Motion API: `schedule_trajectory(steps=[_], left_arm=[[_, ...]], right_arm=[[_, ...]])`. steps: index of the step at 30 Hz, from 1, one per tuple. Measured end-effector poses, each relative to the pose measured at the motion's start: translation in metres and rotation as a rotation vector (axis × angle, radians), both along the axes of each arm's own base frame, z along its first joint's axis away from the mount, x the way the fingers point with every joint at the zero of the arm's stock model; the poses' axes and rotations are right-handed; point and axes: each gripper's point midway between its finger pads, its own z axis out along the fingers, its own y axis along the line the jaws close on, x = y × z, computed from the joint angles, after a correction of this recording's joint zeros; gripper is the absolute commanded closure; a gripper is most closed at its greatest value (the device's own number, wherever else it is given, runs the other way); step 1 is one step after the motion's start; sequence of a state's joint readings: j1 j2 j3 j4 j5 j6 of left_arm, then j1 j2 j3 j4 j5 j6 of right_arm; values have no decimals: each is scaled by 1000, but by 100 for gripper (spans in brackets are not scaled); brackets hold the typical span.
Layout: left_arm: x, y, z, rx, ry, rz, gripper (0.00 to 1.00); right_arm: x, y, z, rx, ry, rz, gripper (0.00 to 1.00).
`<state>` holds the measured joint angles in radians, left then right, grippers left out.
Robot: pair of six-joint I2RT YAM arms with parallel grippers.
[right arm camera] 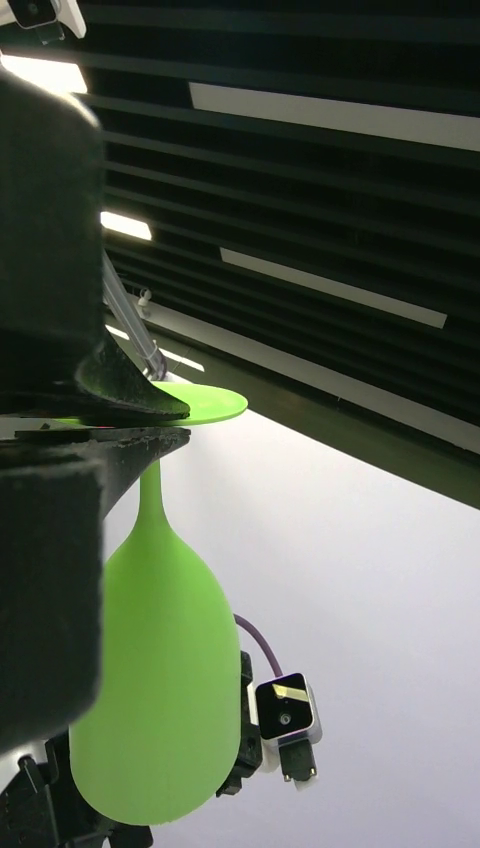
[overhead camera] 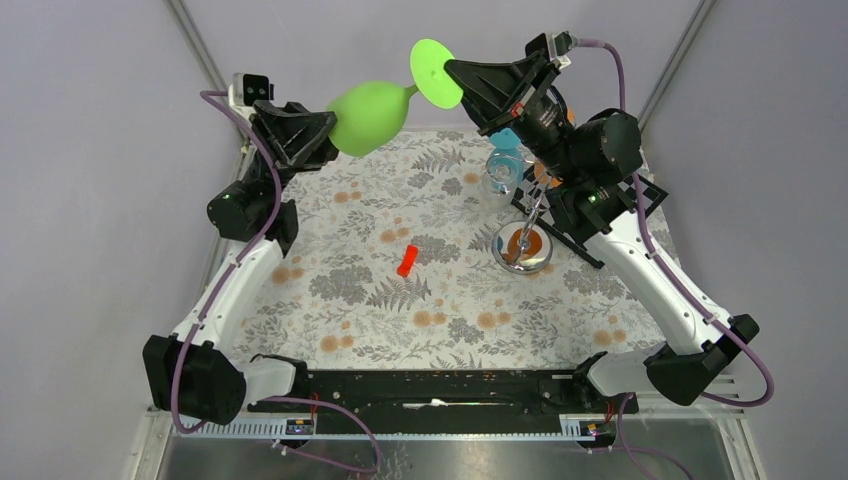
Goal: Take the wine glass off the wine glass rack
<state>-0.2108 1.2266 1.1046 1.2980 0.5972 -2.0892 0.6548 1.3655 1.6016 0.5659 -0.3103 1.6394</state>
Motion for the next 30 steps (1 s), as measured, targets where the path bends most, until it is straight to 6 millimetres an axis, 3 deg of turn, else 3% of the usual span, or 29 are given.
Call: schedule_trajectory(steps=[6,8,12,17,25,30], left_arm=[[0,-1,-1,5,1,-5,100],[-2,0,1,-3,-9,-4,100],[-8,2,7,-13,-38,-2,100],[-12,3,10,-11,-60,2,100],[-5,8,8,-2,-57,28,100],[5,19,7,16,-43,88,100]], right_arm=[[1,0,0,3,10,3,100],[2,1,-1,0,17,0,99],[4,1,-2,-1,23,-5,72],[10,2,-11,-24,44,-28,56],[17,0,-26,-72,81,-88,37],[22,-25,-48,-102,125,-199,34]])
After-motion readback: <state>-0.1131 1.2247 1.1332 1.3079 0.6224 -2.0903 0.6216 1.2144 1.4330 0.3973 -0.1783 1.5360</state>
